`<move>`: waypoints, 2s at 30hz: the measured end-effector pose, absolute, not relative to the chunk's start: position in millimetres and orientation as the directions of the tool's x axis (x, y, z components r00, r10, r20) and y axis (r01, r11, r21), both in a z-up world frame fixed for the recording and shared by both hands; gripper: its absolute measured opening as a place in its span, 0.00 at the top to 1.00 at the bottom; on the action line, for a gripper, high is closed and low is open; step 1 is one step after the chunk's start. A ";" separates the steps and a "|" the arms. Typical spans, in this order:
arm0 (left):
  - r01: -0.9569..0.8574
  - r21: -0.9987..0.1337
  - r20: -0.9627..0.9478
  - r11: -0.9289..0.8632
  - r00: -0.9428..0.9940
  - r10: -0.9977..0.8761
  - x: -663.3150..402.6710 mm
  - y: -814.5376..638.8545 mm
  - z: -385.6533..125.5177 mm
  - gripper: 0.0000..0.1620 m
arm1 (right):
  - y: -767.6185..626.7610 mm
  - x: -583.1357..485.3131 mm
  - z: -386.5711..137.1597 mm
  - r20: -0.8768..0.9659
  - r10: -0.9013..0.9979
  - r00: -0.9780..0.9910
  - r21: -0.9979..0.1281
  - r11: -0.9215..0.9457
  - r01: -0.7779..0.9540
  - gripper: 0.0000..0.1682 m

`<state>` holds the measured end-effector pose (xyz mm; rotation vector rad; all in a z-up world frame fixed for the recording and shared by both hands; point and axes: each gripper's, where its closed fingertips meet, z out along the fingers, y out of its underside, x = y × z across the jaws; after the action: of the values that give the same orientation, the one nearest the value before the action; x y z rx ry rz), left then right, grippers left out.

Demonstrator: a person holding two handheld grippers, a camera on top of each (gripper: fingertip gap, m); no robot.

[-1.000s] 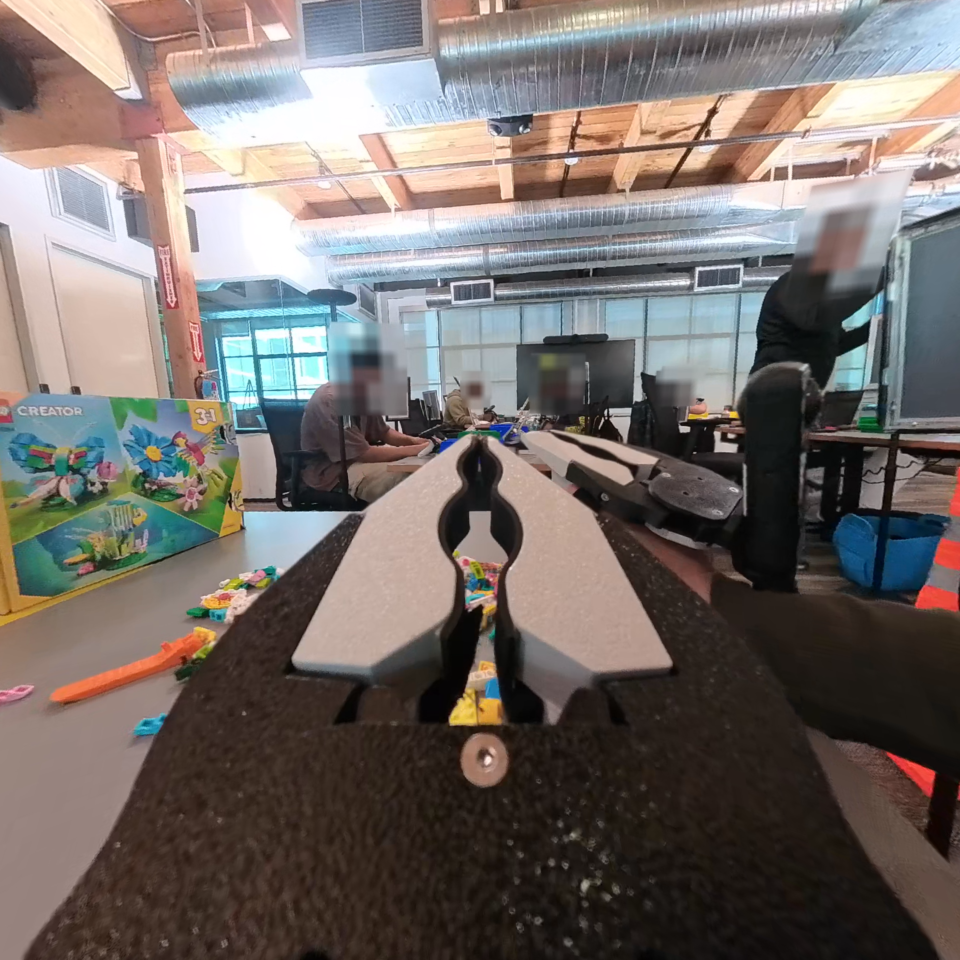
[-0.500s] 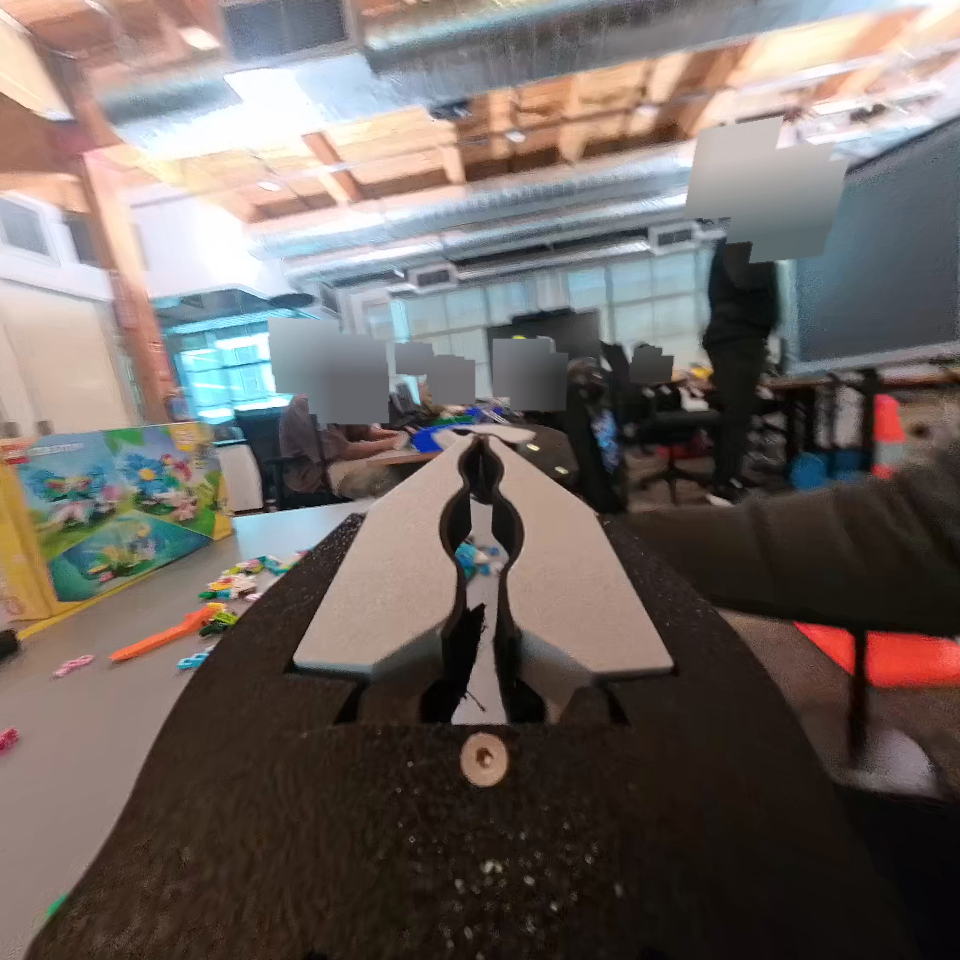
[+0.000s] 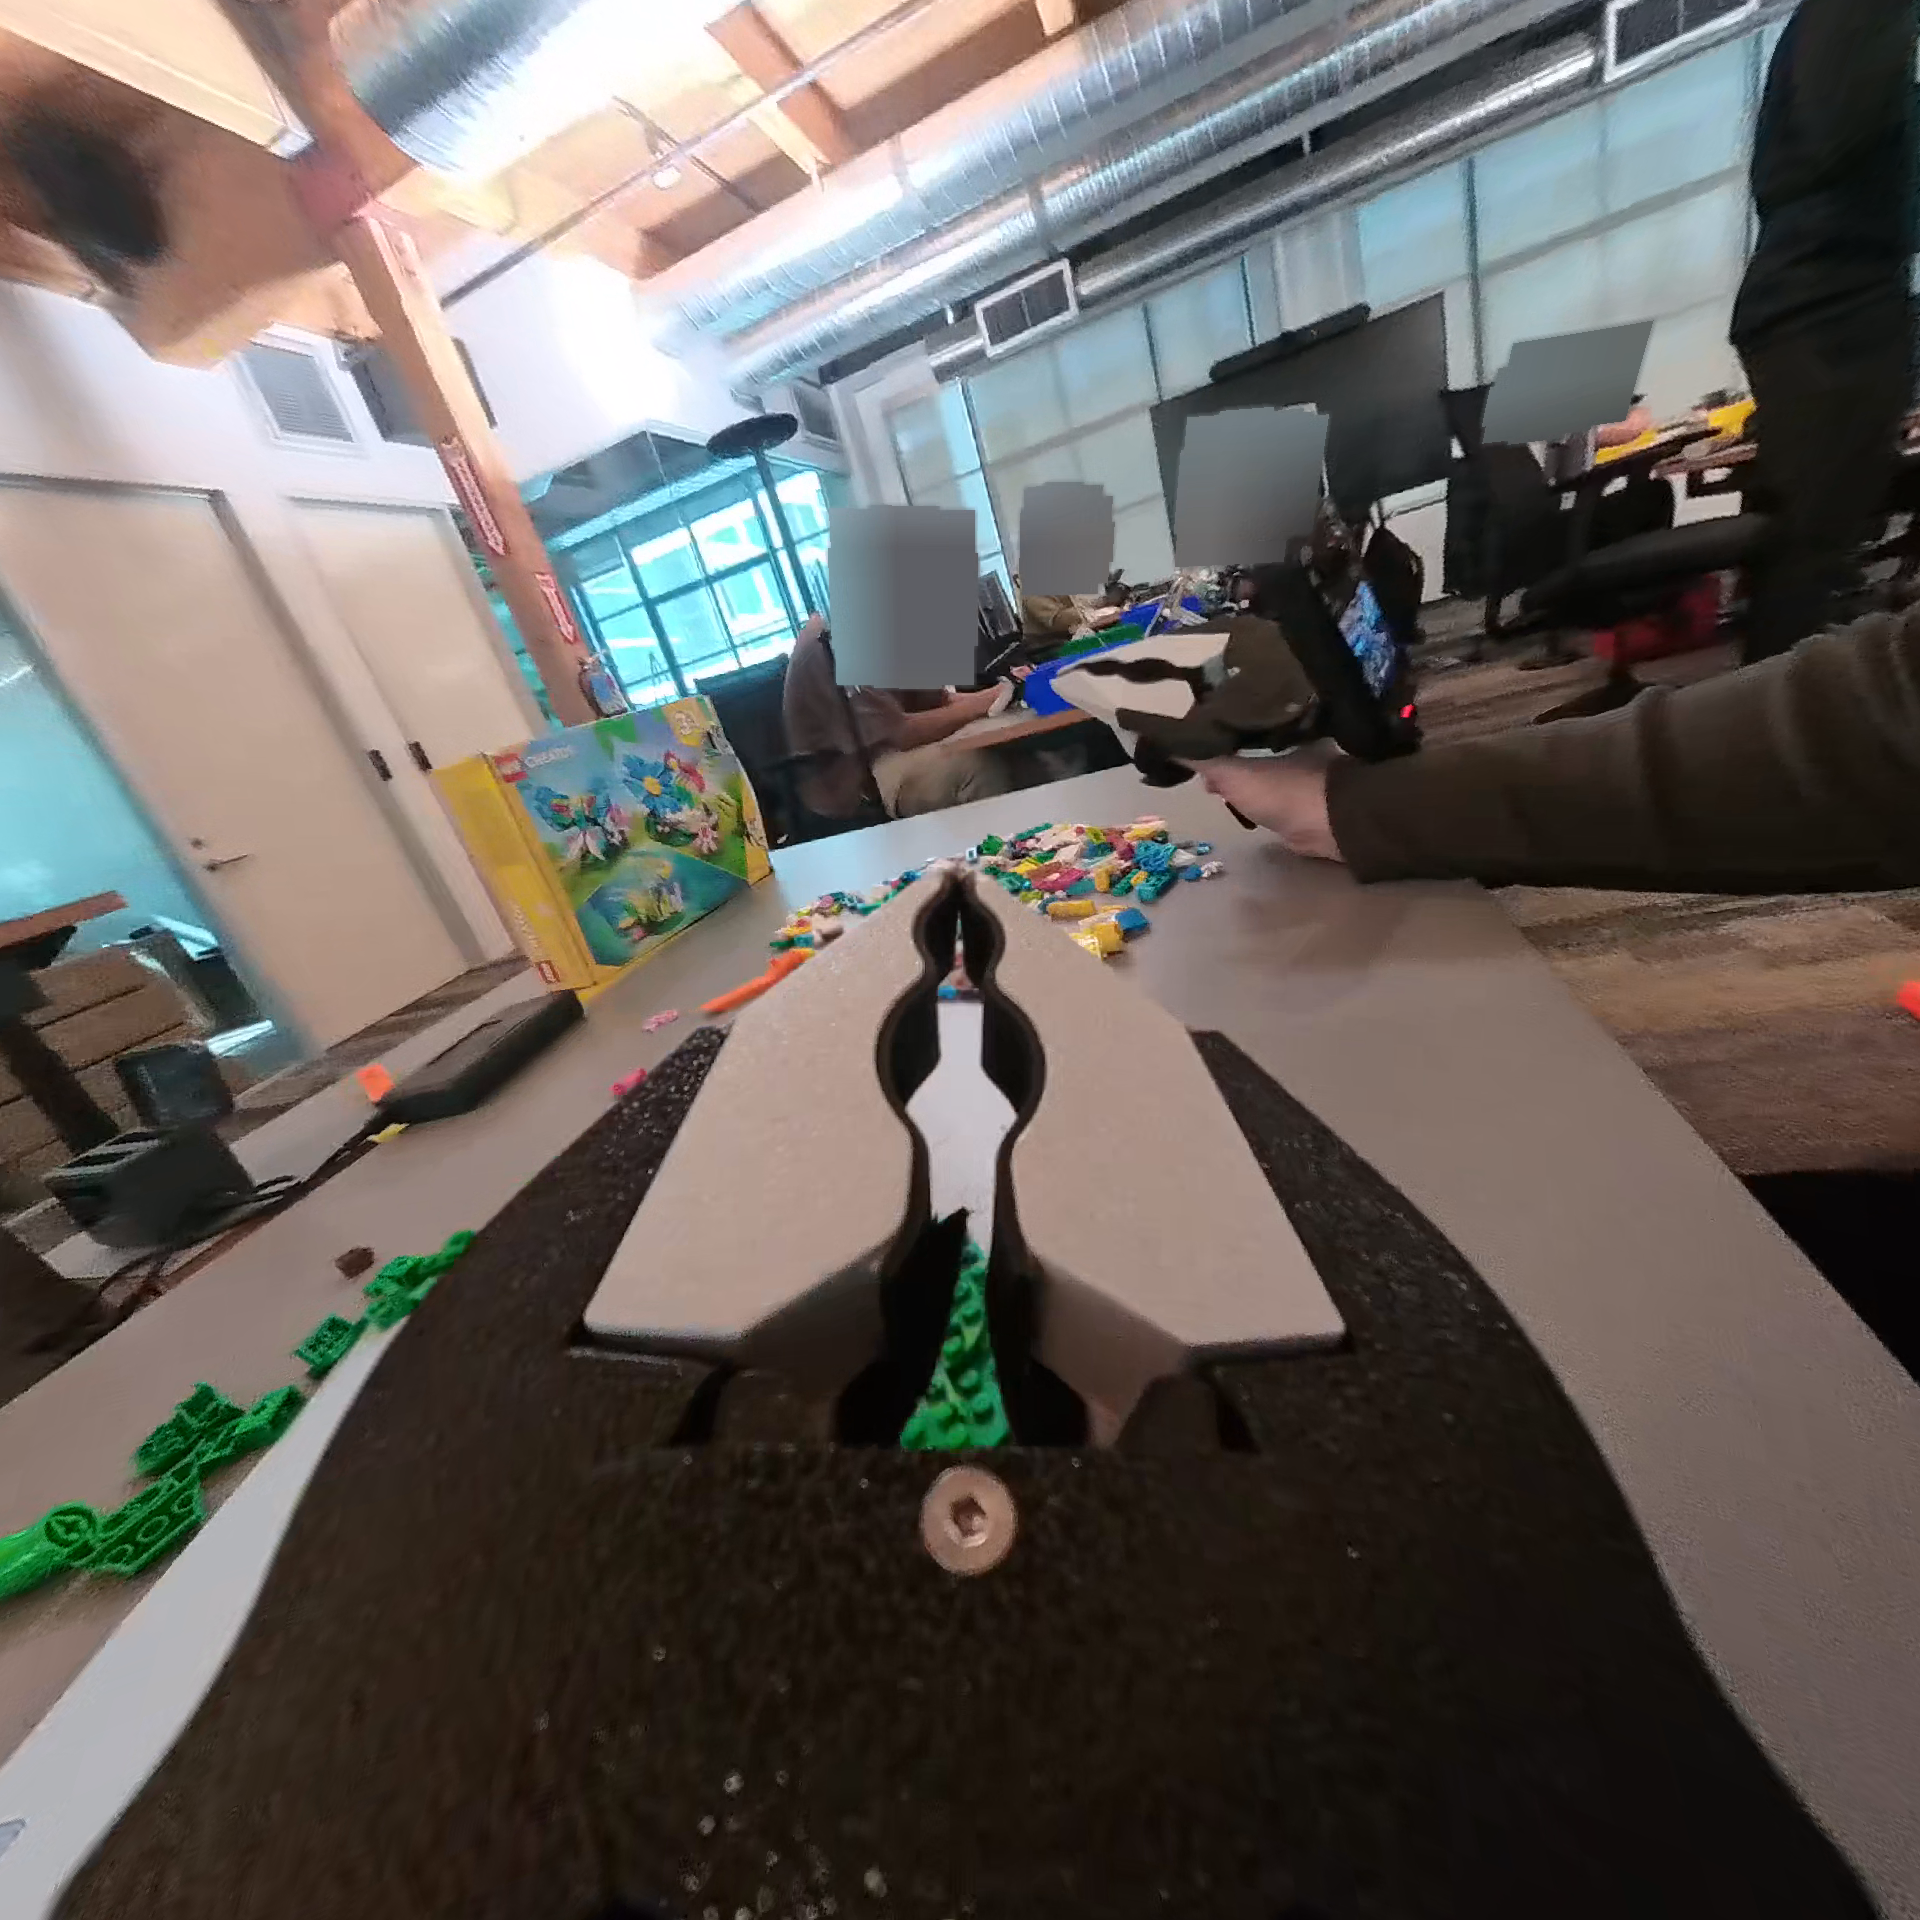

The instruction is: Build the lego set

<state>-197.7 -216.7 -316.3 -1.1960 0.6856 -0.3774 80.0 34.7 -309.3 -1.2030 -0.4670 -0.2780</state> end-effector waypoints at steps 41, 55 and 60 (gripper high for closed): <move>-0.048 -0.951 -0.247 0.307 0.715 -0.654 -194.6 -214.0 -321.7 1.00 | 29.1 43.4 -317.1 0.663 0.065 0.746 -0.705 0.388 0.594 0.99; -0.032 -0.953 -0.232 0.301 0.715 -0.659 -196.0 -213.9 -320.6 1.00 | 28.5 50.6 -312.0 0.602 0.087 0.794 -0.751 0.400 0.525 0.99; 0.005 -0.957 -0.197 0.291 0.725 -0.660 -200.9 -212.5 -317.7 1.00 | 28.7 56.5 -309.1 0.575 0.081 0.814 -0.767 0.399 0.502 0.99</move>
<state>-200.9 -212.5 -317.7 -1.2079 0.6494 -0.4873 56.5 28.7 -309.1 -1.1443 -0.5906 -0.2864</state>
